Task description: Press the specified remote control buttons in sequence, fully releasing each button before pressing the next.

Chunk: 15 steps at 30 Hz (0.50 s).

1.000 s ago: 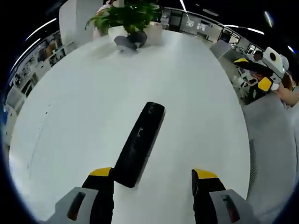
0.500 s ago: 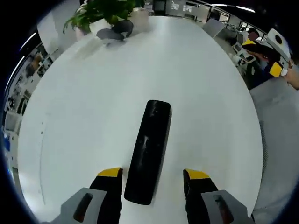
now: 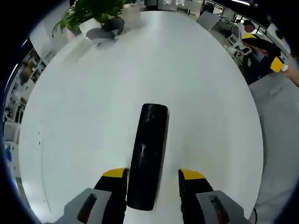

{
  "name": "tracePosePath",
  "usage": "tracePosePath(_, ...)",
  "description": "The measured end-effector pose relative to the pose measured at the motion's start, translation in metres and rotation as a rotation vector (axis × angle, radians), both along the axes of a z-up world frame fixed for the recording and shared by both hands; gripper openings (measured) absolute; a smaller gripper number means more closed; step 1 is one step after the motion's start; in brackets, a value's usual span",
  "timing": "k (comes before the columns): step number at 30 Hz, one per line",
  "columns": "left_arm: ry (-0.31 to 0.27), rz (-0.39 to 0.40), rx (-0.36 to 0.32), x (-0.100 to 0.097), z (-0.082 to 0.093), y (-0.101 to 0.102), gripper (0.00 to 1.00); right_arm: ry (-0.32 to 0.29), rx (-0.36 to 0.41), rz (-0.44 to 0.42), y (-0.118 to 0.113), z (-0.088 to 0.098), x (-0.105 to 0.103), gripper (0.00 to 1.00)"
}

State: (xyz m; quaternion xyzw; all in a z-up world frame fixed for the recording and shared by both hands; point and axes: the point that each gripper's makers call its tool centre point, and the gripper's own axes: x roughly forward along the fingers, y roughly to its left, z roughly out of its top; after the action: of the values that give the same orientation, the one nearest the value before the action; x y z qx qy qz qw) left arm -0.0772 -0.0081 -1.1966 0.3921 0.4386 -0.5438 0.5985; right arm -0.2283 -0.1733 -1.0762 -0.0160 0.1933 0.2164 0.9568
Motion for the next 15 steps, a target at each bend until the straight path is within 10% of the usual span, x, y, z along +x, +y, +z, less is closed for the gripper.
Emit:
tracePosePath(5,-0.018,-0.057,0.013,-0.008,0.0,0.003,0.25,-0.003,-0.008,0.001,0.0,0.0,0.0,0.4)
tracePosePath(15,-0.032,0.052,-0.034,-0.018,0.002,0.005,0.24,-0.007,-0.021,0.003,0.0,0.0,0.0,0.39)
